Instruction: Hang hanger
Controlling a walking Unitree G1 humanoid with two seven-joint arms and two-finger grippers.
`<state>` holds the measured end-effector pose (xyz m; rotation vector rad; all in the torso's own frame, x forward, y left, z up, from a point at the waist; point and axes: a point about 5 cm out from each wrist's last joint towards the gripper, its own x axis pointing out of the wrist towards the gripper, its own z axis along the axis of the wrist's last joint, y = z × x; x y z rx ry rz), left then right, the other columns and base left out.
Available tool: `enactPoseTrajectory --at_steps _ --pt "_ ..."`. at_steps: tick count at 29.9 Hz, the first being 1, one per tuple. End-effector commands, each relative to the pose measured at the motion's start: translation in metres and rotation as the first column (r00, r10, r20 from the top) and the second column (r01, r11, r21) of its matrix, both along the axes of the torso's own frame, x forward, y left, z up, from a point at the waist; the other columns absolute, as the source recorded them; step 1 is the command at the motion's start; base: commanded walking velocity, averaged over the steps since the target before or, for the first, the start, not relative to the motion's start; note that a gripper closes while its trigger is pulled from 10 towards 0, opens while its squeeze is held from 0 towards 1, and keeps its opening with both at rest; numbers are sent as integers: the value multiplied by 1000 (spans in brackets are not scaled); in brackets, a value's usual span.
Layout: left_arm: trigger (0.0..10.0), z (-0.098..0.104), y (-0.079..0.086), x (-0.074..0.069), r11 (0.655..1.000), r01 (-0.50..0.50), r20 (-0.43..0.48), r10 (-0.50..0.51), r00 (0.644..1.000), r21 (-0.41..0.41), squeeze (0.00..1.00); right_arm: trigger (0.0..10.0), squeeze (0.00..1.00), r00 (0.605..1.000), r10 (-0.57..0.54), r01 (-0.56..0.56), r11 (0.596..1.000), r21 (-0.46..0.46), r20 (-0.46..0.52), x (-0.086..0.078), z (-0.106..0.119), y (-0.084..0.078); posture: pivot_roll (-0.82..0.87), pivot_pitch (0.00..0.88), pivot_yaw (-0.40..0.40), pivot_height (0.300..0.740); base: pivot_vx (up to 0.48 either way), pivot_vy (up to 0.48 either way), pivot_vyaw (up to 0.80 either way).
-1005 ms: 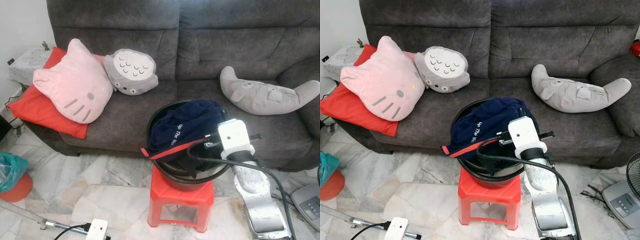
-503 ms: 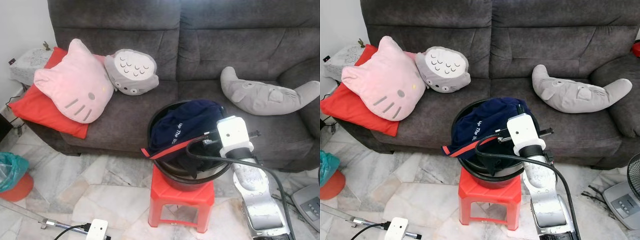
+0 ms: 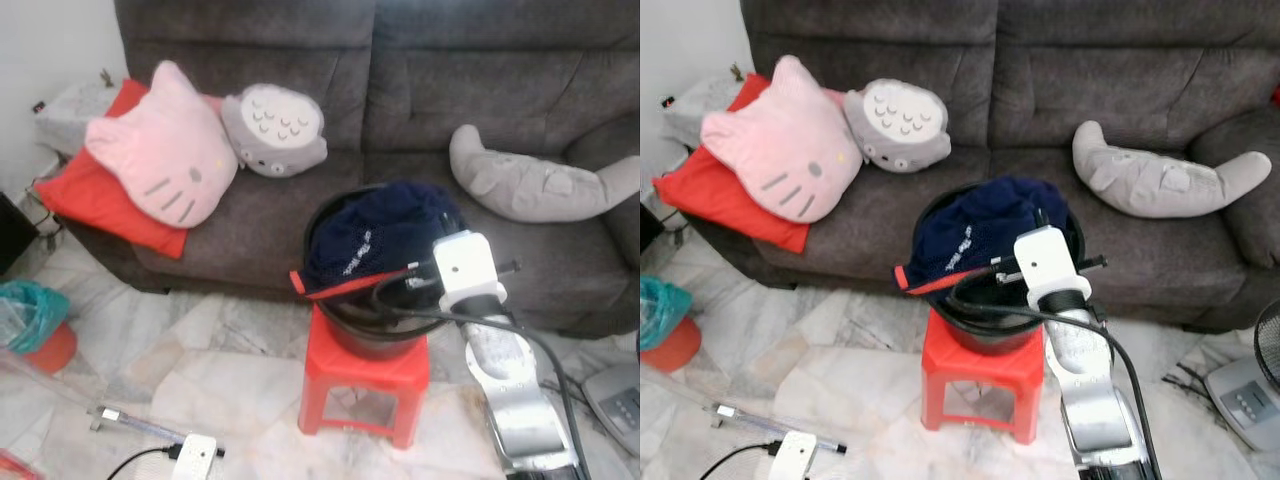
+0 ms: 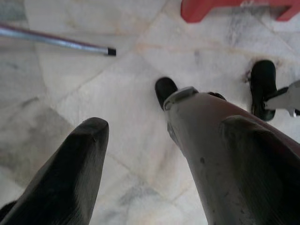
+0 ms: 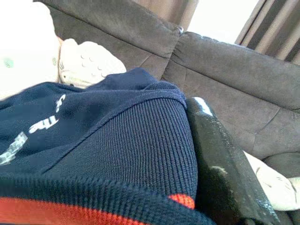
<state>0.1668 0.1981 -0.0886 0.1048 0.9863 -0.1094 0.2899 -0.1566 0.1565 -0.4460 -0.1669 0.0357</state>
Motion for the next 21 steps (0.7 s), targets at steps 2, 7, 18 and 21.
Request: enactPoseTrajectory --at_steps 2,7,18,21 --pt "10000 -2 4 -6 1000 -10 -19 10 1000 3 0 10000 0 999 -34 34 999 2 -10 0 -4 -7 -111 50 70 740 -322 0 0" --pt "10000 -2 4 -6 1000 -7 -19 7 1000 3 0 10000 0 999 -34 34 999 -10 0 1 -2 -9 -114 47 70 740 -322 0 0" --pt "10000 -2 4 -6 1000 -11 -19 11 1000 1 0 10000 0 999 -33 33 999 -11 -14 2 -7 -7 -118 39 68 740 -330 0 0" --pt "10000 -2 4 -6 1000 -11 -18 11 1000 2 0 10000 0 999 -32 32 999 -12 -8 2 -7 -7 -115 35 68 740 -341 0 0"
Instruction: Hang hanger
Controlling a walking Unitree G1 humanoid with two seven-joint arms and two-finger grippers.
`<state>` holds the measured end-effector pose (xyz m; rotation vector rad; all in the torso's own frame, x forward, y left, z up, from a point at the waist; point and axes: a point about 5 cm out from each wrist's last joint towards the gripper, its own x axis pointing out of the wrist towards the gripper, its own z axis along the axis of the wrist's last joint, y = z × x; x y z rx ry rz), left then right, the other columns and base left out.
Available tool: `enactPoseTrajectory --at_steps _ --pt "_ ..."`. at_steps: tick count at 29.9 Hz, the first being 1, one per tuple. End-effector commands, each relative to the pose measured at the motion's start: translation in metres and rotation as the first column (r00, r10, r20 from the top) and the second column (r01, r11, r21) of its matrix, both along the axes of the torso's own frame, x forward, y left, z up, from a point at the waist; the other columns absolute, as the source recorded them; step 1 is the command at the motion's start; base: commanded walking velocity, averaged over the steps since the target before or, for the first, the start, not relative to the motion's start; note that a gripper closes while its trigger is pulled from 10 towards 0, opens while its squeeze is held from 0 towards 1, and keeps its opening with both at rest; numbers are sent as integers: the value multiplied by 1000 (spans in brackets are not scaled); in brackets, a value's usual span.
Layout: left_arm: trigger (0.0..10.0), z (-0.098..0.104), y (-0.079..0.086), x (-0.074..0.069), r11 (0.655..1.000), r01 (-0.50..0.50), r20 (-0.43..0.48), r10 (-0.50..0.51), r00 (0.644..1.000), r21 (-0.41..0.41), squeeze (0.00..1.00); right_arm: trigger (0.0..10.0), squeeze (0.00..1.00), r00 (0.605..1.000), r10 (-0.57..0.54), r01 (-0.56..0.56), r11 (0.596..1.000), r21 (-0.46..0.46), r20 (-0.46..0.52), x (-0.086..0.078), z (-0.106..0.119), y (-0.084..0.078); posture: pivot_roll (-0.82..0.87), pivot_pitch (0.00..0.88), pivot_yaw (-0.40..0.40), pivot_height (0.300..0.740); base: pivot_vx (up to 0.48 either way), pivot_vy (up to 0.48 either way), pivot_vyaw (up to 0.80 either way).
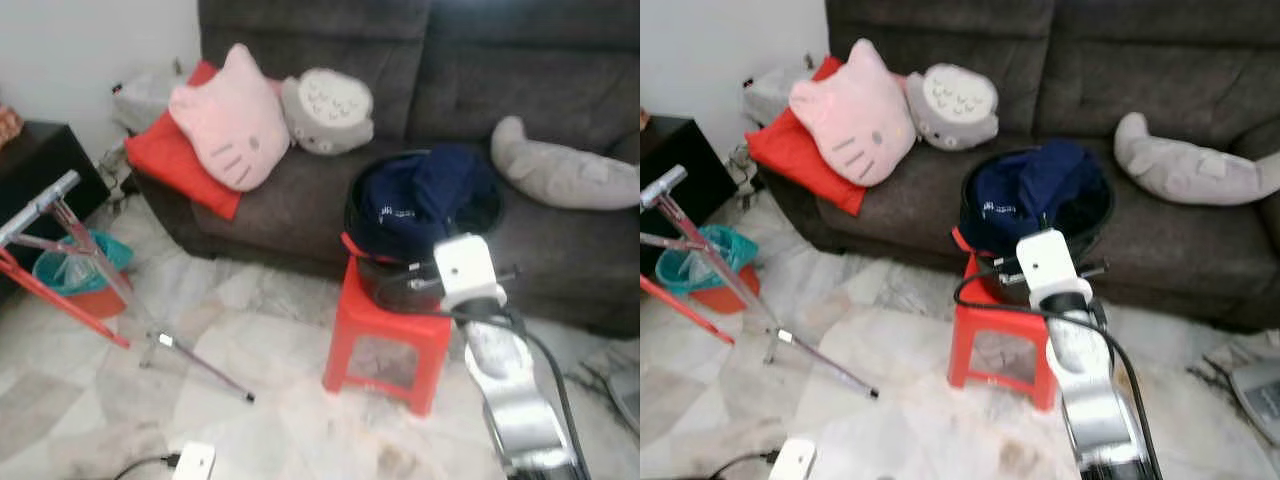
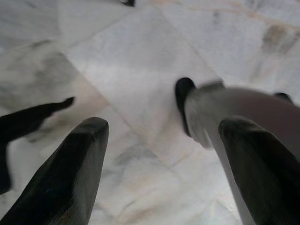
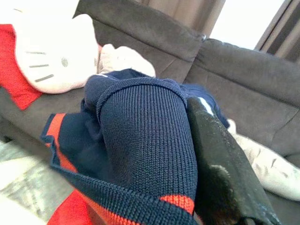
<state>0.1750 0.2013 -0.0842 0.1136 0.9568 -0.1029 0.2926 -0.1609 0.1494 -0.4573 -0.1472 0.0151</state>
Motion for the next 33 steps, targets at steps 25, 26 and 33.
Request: enactPoseTrajectory --at_steps 25,26,33 --pt "10000 -6 2 -15 1000 -13 -41 12 999 -4 0 10000 0 993 4 3 998 -57 120 0 15 -2 -113 30 69 740 -372 0 0" --pt "10000 -6 2 -15 1000 -12 -40 12 999 -3 0 10000 0 992 6 2 998 -63 125 0 15 -2 -113 31 69 740 -416 0 0" --pt "10000 -6 2 -15 1000 -9 -39 9 999 2 0 10000 0 997 34 -30 998 -51 75 2 6 1 -112 35 70 740 -222 0 0"
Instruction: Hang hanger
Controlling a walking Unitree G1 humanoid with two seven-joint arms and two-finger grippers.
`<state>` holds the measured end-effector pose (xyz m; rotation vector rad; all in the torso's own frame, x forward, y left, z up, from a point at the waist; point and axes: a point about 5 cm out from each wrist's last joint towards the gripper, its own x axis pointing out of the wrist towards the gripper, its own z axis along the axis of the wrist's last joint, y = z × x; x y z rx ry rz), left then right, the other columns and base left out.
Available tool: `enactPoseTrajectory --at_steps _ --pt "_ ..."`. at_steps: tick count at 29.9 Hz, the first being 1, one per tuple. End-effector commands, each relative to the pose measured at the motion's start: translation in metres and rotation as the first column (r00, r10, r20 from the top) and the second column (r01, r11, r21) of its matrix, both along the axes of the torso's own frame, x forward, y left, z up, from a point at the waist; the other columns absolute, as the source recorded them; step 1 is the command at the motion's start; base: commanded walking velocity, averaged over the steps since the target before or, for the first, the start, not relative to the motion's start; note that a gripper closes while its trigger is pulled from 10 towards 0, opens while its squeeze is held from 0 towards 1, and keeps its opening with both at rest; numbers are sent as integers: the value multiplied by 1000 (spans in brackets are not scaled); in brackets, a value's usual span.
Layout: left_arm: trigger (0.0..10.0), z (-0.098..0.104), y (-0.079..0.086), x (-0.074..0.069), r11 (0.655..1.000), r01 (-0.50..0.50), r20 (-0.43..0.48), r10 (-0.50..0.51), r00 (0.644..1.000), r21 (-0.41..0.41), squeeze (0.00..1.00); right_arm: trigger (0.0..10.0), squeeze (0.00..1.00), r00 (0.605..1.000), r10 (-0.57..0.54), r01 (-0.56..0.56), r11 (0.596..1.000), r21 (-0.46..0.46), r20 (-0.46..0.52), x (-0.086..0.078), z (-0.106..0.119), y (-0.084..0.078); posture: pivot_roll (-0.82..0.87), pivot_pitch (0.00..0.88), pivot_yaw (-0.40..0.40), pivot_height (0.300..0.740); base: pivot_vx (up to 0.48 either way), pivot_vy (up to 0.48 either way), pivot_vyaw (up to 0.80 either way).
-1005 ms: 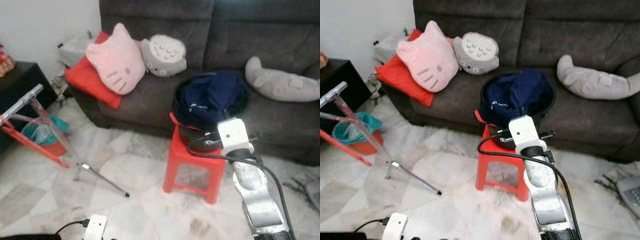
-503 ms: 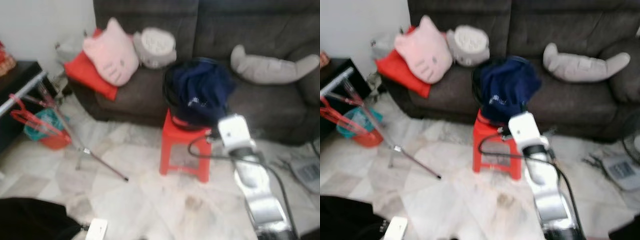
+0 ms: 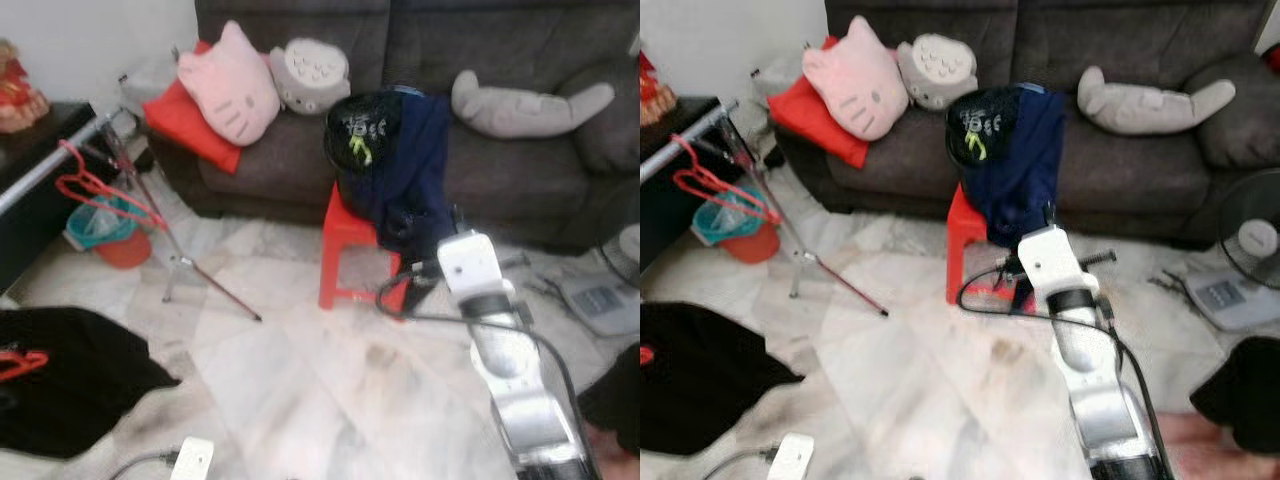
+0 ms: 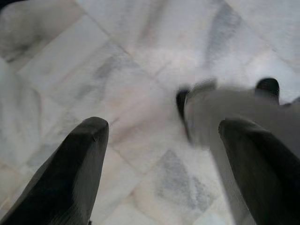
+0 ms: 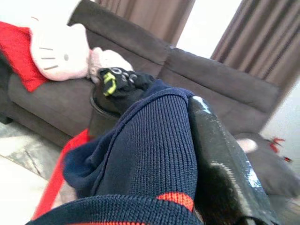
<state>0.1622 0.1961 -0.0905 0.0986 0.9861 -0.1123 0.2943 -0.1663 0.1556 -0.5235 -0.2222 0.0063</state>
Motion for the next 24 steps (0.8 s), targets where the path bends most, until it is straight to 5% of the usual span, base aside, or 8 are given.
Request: enactPoseTrajectory --at_steps 1,9,12,13,18,21,24 --pt "10000 0 7 -2 1000 -9 -9 10 1000 18 0 10000 0 1000 19 -18 1000 17 -19 0 -5 5 -112 35 70 740 0 0 0" --pt "10000 0 8 -2 1000 -14 -11 14 1000 15 0 10000 0 966 -50 76 992 96 -255 3 -52 -14 -106 38 70 740 0 0 0" --pt "10000 0 7 -2 1000 -12 -19 12 1000 10 0 10000 0 910 -112 171 979 114 -398 -2 -88 -30 -101 41 69 740 0 0 0" --pt "10000 0 6 -2 1000 -14 -19 14 1000 6 0 10000 0 859 -153 259 953 156 -488 -7 -110 -41 -101 41 69 740 0 0 0" --pt "10000 0 6 -2 1000 -23 -14 23 1000 -2 0 10000 0 774 -151 389 880 274 -615 -21 -145 -51 -95 41 68 740 0 0 0" --pt "10000 0 6 -1 1000 -20 -9 20 1000 11 0 10000 0 692 -161 458 851 256 -703 -37 -170 -55 -77 41 63 740 0 0 0" --pt "10000 1 8 -1 999 -35 11 35 999 25 0 10000 0 722 -177 469 836 285 -668 -36 -166 -56 -67 43 67 740 0 0 0"
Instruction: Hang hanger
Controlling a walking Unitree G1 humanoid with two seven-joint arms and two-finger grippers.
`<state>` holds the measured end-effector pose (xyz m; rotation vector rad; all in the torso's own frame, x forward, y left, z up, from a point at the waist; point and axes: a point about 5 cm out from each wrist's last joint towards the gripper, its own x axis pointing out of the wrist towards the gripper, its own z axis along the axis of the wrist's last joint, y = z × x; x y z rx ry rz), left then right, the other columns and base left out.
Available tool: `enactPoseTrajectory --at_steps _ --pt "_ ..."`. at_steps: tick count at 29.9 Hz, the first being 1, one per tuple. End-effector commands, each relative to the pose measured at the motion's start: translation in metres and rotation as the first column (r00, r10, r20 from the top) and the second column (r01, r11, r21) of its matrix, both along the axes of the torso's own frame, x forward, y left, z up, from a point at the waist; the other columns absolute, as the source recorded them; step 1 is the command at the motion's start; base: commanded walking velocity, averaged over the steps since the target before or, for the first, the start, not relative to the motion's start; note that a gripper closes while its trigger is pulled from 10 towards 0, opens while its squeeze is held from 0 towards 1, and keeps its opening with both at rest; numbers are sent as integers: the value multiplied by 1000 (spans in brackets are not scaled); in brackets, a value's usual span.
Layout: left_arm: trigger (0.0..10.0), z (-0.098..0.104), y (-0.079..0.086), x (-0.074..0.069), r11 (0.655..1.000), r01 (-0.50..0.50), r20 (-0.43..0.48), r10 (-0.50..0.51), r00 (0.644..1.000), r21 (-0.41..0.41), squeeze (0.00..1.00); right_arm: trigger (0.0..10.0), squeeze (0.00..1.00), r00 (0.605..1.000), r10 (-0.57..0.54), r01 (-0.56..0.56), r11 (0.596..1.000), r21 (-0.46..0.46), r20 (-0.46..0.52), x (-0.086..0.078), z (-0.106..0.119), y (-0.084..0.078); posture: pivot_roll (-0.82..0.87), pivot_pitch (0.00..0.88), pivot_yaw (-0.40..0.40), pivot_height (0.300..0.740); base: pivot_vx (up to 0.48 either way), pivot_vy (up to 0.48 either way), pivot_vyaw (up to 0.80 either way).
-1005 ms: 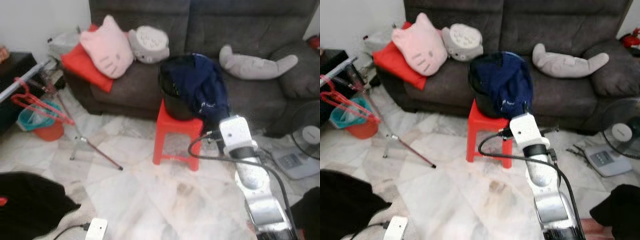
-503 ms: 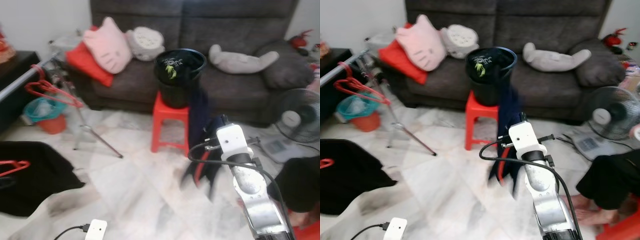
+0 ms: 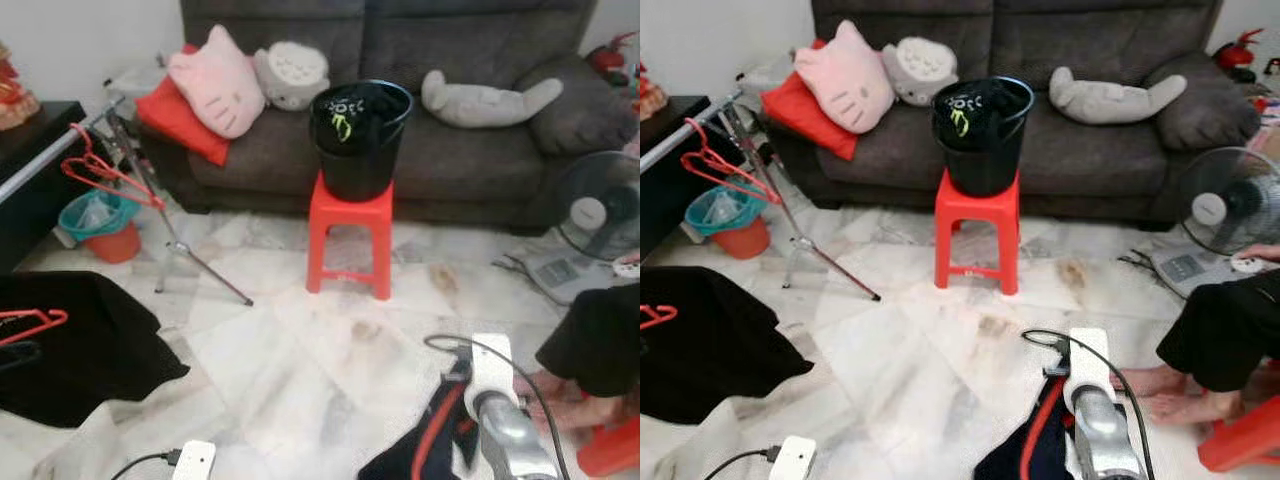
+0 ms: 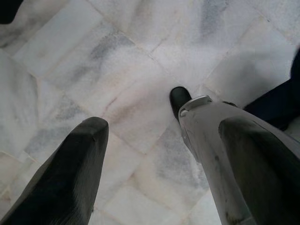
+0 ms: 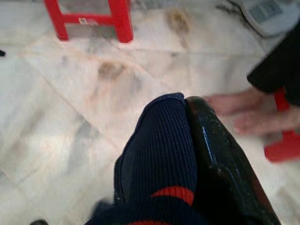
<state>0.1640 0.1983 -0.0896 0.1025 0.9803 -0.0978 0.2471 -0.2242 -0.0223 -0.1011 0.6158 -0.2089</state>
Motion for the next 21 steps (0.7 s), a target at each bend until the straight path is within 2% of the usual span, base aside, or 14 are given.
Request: enactPoseTrajectory --at_steps 1,2,3,5,7,12,14,17,18,19,21 --pt "10000 0 6 -2 999 -31 13 31 999 14 0 10000 0 990 -41 37 999 32 133 14 17 2 -68 41 71 740 0 0 0" --pt "10000 0 6 -2 999 -31 13 31 999 14 0 10000 0 990 -41 37 999 32 133 14 17 2 -68 41 71 740 0 0 0" --pt "10000 1 7 -2 999 -29 19 29 999 16 0 10000 0 983 -31 32 999 -1 181 19 23 1 -58 40 74 740 0 0 0" --pt "10000 1 7 -1 999 -28 22 28 999 20 0 10000 0 977 -29 42 998 -56 211 22 27 -2 -55 40 75 740 0 0 0" --pt "10000 2 9 -1 999 -37 29 36 999 31 0 10000 0 964 -57 82 993 -87 260 26 33 -7 -55 36 76 740 0 0 0" --pt "10000 4 10 1 999 -46 70 44 997 29 0 10000 0 940 -42 77 993 -90 337 29 40 -2 -58 29 76 740 0 0 0" --pt "10000 5 12 2 996 -30 91 22 996 84 0 10000 0 927 -45 82 993 -83 371 26 42 3 -52 23 76 740 0 0 0" --pt "10000 5 12 2 995 -81 109 75 991 50 0 10000 0 913 -55 90 994 -68 403 22 41 8 -43 17 77 740 0 0 0" --pt "10000 12 14 11 994 -85 176 72 982 63 0 10000 0 909 -50 88 993 -73 415 20 42 10 -50 4 81 740 0 0 0" --pt "10000 24 20 27 993 -92 285 68 956 73 0 10000 0 898 -49 88 994 -71 437 18 44 11 -40 3 78 740 0 0 0" --pt "10000 31 29 32 993 -65 324 28 946 102 0 10000 0 883 -41 85 994 -74 467 18 49 12 -40 3 78 740 0 0 0"
